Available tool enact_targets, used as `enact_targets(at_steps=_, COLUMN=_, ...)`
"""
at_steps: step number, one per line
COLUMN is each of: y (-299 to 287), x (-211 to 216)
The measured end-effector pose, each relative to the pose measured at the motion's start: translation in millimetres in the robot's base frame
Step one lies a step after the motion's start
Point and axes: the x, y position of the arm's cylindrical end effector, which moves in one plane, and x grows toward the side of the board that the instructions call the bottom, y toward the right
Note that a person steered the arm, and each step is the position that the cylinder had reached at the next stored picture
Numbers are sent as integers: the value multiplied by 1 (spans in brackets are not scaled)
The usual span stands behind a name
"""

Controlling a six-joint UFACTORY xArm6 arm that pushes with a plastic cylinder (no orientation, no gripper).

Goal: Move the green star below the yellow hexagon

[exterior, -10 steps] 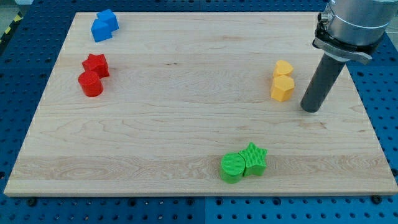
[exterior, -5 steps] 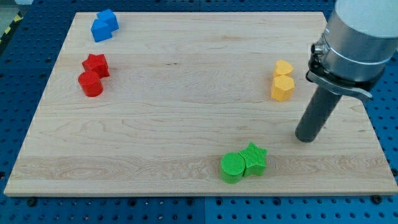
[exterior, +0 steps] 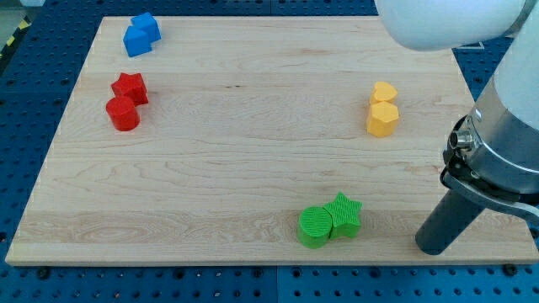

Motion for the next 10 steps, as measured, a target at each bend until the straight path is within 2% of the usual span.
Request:
enact_targets(at_steps=2, y=-14, x=7)
enact_targets(at_steps=4, y=-84, x=7)
enact_targets(at_steps=6, y=-108, x=3)
enact_targets(at_steps=10, y=-97, x=-11)
